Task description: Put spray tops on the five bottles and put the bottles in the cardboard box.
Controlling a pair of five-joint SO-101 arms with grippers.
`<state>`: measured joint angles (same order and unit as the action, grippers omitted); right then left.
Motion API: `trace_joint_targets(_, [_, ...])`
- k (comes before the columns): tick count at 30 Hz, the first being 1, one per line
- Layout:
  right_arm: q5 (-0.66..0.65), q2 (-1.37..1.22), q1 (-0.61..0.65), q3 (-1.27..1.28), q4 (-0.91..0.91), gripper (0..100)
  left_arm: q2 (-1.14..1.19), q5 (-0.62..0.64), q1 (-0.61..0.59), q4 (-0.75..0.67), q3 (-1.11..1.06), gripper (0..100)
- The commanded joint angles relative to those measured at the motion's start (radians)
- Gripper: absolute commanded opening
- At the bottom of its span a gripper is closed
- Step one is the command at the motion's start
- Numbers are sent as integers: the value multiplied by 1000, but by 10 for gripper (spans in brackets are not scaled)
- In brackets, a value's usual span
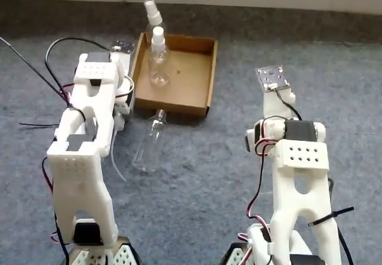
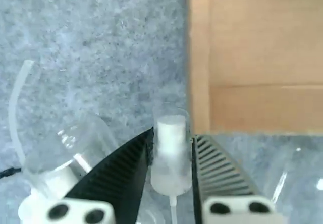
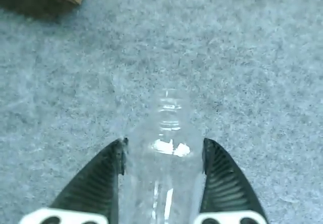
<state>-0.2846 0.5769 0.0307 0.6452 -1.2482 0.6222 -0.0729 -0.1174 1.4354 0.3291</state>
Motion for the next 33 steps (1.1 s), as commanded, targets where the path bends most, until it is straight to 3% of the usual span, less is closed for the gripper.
trace_joint_targets(1, [8, 31, 5, -7, 12, 45, -125, -2, -16, 84, 38, 91])
trace_joint_targets(9, [9, 44, 50, -12, 13, 45, -374, 0, -102, 167, 36, 94])
trace_joint_targets(13, [14, 159, 189, -7, 22, 44, -549, 3, -170, 169, 41, 94])
trace_joint_targets(18, [100, 374, 360, 79, 202, 43, -797, 77, -170, 169, 44, 95])
trace_joint_targets(24, [100, 559, 427, 426, 599, 34, -1041, 212, 28, 160, 45, 95])
trace_joint_targets(27, [100, 654, 427, 573, 771, 3, -1110, 282, 154, 87, 44, 95])
trace_joint_targets(33, [100, 897, 427, 753, 796, 4, -1138, 328, 349, -48, 44, 91])
